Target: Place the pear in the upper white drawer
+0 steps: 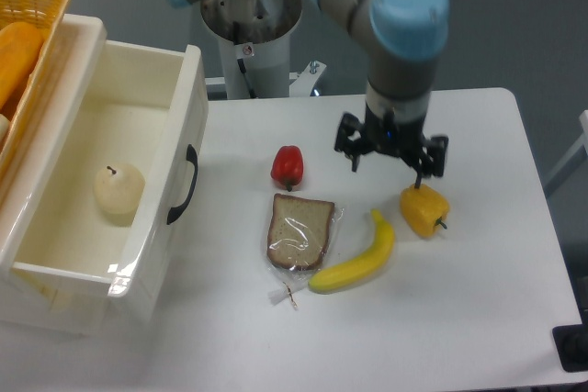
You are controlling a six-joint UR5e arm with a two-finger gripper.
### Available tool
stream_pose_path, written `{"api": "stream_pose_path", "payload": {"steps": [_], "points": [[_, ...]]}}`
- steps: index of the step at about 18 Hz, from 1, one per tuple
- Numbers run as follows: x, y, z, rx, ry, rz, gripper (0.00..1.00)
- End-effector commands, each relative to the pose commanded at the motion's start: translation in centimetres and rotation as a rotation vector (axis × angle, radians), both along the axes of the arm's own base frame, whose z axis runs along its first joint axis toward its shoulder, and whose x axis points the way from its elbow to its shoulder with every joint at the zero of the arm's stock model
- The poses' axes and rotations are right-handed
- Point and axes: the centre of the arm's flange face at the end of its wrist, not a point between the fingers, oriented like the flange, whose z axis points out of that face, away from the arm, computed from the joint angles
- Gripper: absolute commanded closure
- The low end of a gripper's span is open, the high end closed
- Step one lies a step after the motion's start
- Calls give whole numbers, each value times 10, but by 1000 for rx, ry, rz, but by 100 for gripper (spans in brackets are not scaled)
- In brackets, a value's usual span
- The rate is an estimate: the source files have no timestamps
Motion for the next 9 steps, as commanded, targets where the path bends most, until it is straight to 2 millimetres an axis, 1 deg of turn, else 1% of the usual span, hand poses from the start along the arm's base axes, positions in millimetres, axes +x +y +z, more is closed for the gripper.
{"api": "stream_pose_path", "payload": {"steps": [1, 2, 5, 8, 9], "points": [[-6, -1, -3, 2, 4, -9, 0], [-10, 0, -11, 4, 4, -11, 0], [-20, 7, -21, 13, 18, -25, 0], [-27, 11, -30, 9, 9, -179, 0], [-27, 11, -29, 8, 9, -228, 0]]}}
